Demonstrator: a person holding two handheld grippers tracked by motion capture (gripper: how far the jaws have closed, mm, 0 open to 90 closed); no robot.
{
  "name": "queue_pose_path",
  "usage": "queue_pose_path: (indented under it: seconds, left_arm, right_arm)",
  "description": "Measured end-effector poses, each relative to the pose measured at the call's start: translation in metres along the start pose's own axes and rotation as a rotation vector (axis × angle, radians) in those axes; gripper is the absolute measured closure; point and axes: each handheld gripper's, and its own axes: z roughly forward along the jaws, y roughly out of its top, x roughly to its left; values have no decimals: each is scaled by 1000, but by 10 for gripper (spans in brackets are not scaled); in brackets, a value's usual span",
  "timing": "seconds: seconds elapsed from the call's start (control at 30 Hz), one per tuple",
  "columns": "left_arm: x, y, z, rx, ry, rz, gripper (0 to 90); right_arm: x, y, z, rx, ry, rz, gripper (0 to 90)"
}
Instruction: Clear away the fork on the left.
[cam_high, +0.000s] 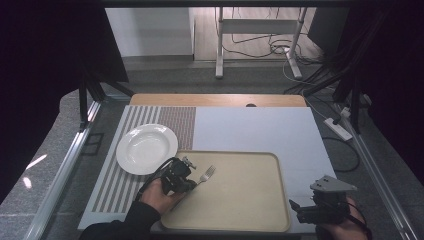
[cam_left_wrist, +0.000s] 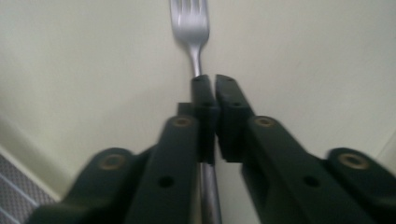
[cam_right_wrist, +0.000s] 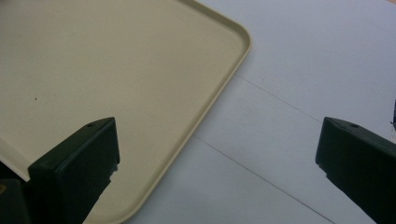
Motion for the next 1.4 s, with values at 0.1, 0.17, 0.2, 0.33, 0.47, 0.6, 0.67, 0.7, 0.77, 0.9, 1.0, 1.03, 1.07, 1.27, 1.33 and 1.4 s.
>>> queue_pose_path:
  seconds: [0.1,0.17,0.2,0.33,0.47,0.6,0.67,0.7,0.77,0.9,1.0,1.03,1.07,1.27,1.33,1.4]
  left_arm:
    - [0,9,1,-9,-33,19,885]
    - [-3,13,7,8,-33,41,885]
    - [-4,15,11,21,-33,55,885]
    - [-7,17,22,74,2,88,885]
    - [0,15,25,82,27,65,885]
    - [10,12,22,77,42,36,885]
    - [14,11,21,78,51,22,885]
    - [17,11,20,77,56,16,885]
    - [21,9,19,79,64,3,885]
    - [31,6,15,81,79,-24,885]
    - [35,4,14,81,79,-39,885]
    - [37,3,13,80,79,-46,885]
    - [39,2,13,81,79,-52,885]
    - [49,-2,10,77,71,-94,884]
    - [52,-3,9,76,70,-107,884]
    - [54,-5,8,76,67,-115,884]
  right_arm:
    - [0,0,0,2,0,-2,3]
    - [0,0,0,5,-1,-5,3]
    - [0,0,0,6,-1,-5,3]
    - [0,0,0,5,-2,-5,3]
    - [0,0,0,5,0,-7,3]
    - [0,0,0,4,2,-10,3]
    - [0,0,0,4,2,-10,3]
    - [0,0,0,3,2,-10,3]
    - [0,0,0,3,2,-9,3]
    - [0,0,0,4,1,-8,3]
    - [0,0,0,1,2,-4,3]
    - [0,0,0,1,2,-4,3]
    - [0,0,0,1,1,-4,3]
    - [0,0,0,-1,1,3,3]
    - [0,0,0,-2,-1,4,3]
    - [-1,0,0,-3,-1,6,3]
